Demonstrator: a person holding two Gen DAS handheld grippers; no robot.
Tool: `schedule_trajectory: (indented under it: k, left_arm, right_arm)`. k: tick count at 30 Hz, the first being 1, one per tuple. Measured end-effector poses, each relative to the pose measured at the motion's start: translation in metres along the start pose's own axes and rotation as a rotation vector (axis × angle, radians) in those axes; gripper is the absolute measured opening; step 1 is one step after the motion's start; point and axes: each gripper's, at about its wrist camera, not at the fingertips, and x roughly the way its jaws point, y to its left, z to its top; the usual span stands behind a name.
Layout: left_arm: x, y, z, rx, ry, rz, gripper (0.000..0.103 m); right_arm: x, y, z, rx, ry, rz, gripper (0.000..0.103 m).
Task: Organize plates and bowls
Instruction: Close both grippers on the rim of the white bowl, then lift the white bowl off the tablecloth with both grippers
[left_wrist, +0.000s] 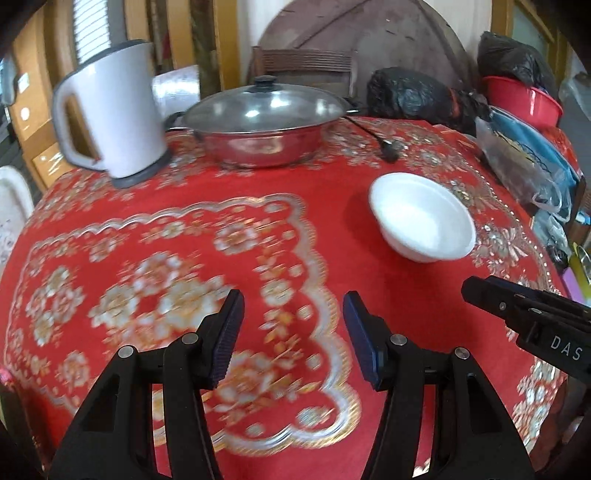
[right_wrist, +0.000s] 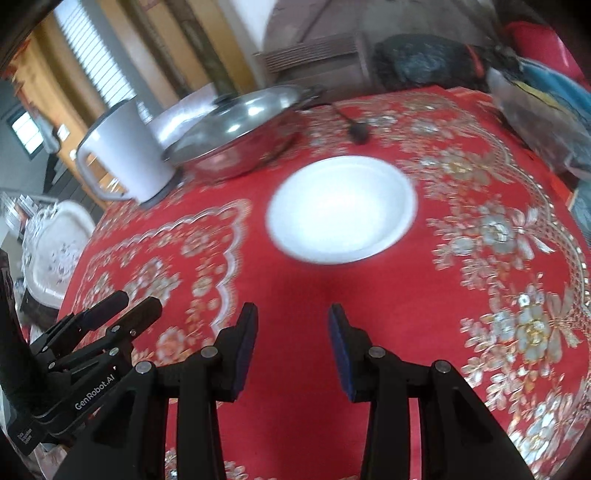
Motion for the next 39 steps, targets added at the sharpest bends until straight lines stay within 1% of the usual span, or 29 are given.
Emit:
schedule_trajectory:
  k: [3, 9, 14, 16, 22, 24, 28, 30, 31, 32, 33, 35, 37, 38, 39]
  left_arm:
    - [0.011, -0.008, 0.014, -0.016, -0.001, -0.039, 0.056]
    - [0.029, -0.027, 0.039, -0.013, 0.0, -0.069, 0.056]
    - [0.049, -0.042, 0.055, -0.006, 0.023, -0.089, 0.056]
    - [0.057, -0.046, 0.06, -0.01, 0.03, -0.091, 0.056]
    - [0.083, -0.057, 0.065, 0.003, 0.081, -0.095, 0.056]
    - [0.088, -0.059, 0.066, 0.001, 0.084, -0.098, 0.056]
    - [0.1, -0.065, 0.067, 0.006, 0.109, -0.102, 0.056]
    - [0.109, -0.066, 0.065, 0.005, 0.127, -0.102, 0.056]
    - [0.112, -0.067, 0.064, 0.005, 0.133, -0.102, 0.056]
    - [0.115, -0.067, 0.063, 0.002, 0.141, -0.099, 0.054]
    - [0.117, -0.067, 0.062, -0.005, 0.147, -0.104, 0.043]
    - [0.118, -0.066, 0.06, -0.018, 0.156, -0.14, 0.035]
    - [0.115, -0.065, 0.059, -0.017, 0.165, -0.131, 0.025]
    - [0.112, -0.065, 0.059, -0.011, 0.166, -0.128, 0.022]
    - [0.108, -0.064, 0.057, -0.003, 0.165, -0.121, 0.022]
  right_arm:
    - [-0.001, -0.015, 0.008, 0.023, -0.008, -0.002, 0.04]
    - [0.004, -0.04, 0.022, 0.085, -0.025, 0.023, 0.04]
    - [0.014, -0.057, 0.035, 0.15, -0.026, 0.064, 0.04]
    - [0.019, -0.062, 0.04, 0.161, -0.03, 0.064, 0.04]
    - [0.042, -0.069, 0.045, 0.155, 0.004, 0.049, 0.04]
    - [0.044, -0.071, 0.045, 0.165, -0.003, 0.069, 0.041]
    - [0.05, -0.073, 0.047, 0.142, -0.006, 0.068, 0.04]
    - [0.053, -0.076, 0.047, 0.135, -0.022, 0.055, 0.039]
    - [0.054, -0.077, 0.046, 0.137, -0.022, 0.055, 0.036]
    - [0.057, -0.079, 0.045, 0.141, -0.018, 0.06, 0.026]
    - [0.061, -0.082, 0.044, 0.147, -0.005, 0.071, 0.023]
    - [0.065, -0.086, 0.042, 0.161, 0.004, 0.085, 0.021]
    - [0.064, -0.087, 0.04, 0.17, 0.007, 0.111, 0.018]
    - [0.062, -0.086, 0.04, 0.163, 0.006, 0.11, 0.017]
    - [0.06, -0.084, 0.04, 0.158, 0.002, 0.109, 0.017]
